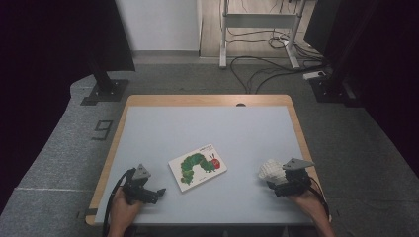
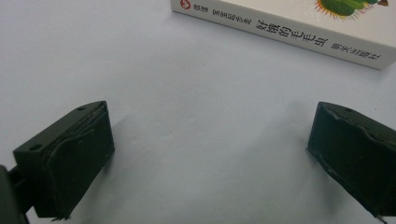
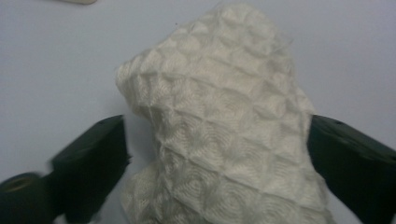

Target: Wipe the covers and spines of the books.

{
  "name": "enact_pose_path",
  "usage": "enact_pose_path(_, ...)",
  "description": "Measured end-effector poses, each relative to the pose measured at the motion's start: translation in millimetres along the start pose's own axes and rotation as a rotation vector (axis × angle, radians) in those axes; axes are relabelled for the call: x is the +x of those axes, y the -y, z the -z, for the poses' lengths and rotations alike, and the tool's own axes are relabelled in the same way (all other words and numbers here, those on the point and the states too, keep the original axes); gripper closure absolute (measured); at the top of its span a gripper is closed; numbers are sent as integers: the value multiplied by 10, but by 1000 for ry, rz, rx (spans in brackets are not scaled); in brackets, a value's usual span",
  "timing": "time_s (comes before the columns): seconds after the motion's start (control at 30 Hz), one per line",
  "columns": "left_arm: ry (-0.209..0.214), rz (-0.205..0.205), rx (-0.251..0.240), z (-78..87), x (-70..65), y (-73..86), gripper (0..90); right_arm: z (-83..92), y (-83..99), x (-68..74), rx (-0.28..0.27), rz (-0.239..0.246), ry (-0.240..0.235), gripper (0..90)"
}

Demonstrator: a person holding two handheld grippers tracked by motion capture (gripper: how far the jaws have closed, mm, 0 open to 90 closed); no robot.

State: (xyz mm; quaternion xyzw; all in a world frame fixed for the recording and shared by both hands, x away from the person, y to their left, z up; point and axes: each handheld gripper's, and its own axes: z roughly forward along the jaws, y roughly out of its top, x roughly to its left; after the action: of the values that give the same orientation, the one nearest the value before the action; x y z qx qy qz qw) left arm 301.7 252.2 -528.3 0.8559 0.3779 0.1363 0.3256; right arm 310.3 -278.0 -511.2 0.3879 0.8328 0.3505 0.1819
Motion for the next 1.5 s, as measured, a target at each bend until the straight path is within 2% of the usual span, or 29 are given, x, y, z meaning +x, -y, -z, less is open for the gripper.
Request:
enact_pose_path(0.23,-1,-1,0,0,-1,0,0,146,-88,-43,-41,-20,10,0)
enact_pose_path(0.53,-3,-4,1,0,-4,-2,0,168,-224,-12,-49,-12,-1,0)
enact_pose_path(0.9,-2,-16,3,-9,-8,-22,0,93,-482,111,-48,24,-39,2)
enact_pose_path(1.23,44,-65,3,-120,26,-147,0,-59,-706,224,-56,33,-80,15)
enact_pose_path(1.5,73,-102,4,-223,-14,-261,0,-219,-888,359,-60,55,-113,15)
